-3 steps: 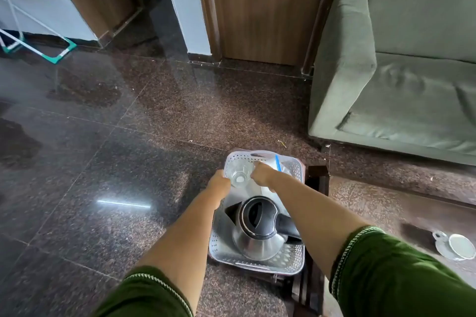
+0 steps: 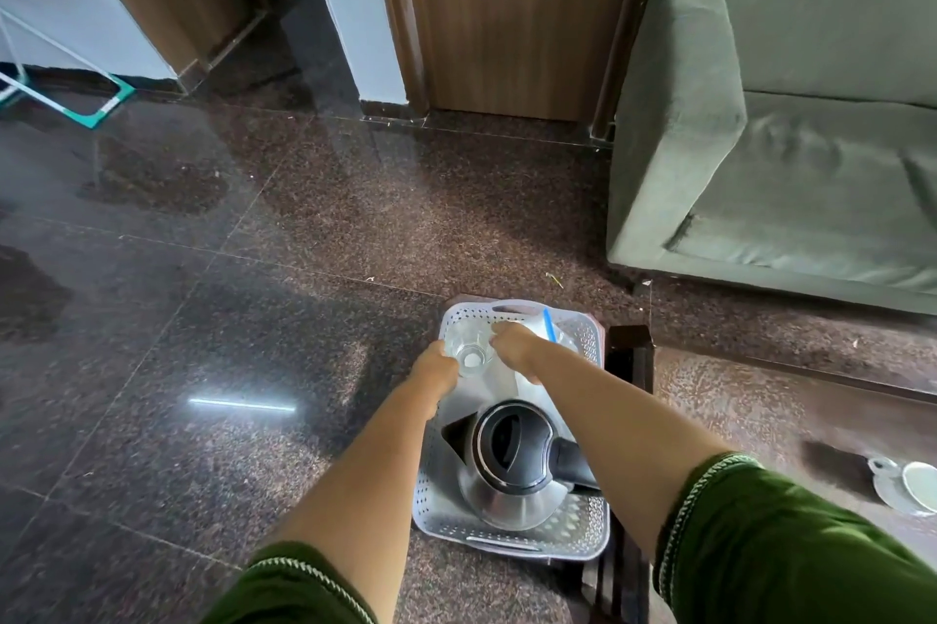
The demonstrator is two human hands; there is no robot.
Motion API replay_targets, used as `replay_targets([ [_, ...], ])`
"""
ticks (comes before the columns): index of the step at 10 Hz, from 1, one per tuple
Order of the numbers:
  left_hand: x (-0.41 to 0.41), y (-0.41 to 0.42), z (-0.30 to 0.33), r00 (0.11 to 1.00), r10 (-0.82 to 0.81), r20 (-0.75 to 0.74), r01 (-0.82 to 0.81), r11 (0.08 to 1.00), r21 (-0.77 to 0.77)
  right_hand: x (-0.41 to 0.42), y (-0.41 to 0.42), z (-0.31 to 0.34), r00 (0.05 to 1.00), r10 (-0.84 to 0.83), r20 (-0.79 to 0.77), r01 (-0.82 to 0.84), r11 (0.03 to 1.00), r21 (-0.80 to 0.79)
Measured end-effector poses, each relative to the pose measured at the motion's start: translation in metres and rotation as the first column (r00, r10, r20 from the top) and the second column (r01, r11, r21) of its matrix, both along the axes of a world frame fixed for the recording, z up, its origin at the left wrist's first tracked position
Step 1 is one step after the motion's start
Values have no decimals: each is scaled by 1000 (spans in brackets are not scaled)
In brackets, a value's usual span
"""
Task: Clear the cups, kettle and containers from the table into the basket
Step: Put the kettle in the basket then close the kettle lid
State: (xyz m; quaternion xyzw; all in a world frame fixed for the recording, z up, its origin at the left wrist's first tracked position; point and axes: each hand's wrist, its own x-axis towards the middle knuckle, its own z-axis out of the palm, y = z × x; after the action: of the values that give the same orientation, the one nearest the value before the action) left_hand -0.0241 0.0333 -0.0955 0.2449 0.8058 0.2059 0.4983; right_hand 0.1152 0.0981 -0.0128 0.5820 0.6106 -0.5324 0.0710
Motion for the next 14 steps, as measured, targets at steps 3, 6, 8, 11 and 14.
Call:
replay_targets([
  [3,20,-5,60,992,27,-124,-22,999,44,2,0,10,995,-94,-26,94,996,1],
  [6,35,7,104,915,71,-397,-17,990,138,16,-1,21,964,-232,-131,238,971,31],
  [8,72,16,158,899,64,-434,24,981,193,48,-2,54,855,-437,-279,460,888,18],
  [11,188,39,213,948,-54,-313,168,922,348,175,-13,122,516,-684,-515,691,688,-222],
  [14,372,38,218,935,-304,-183,353,850,392,358,-43,119,403,-753,-520,863,501,-58],
])
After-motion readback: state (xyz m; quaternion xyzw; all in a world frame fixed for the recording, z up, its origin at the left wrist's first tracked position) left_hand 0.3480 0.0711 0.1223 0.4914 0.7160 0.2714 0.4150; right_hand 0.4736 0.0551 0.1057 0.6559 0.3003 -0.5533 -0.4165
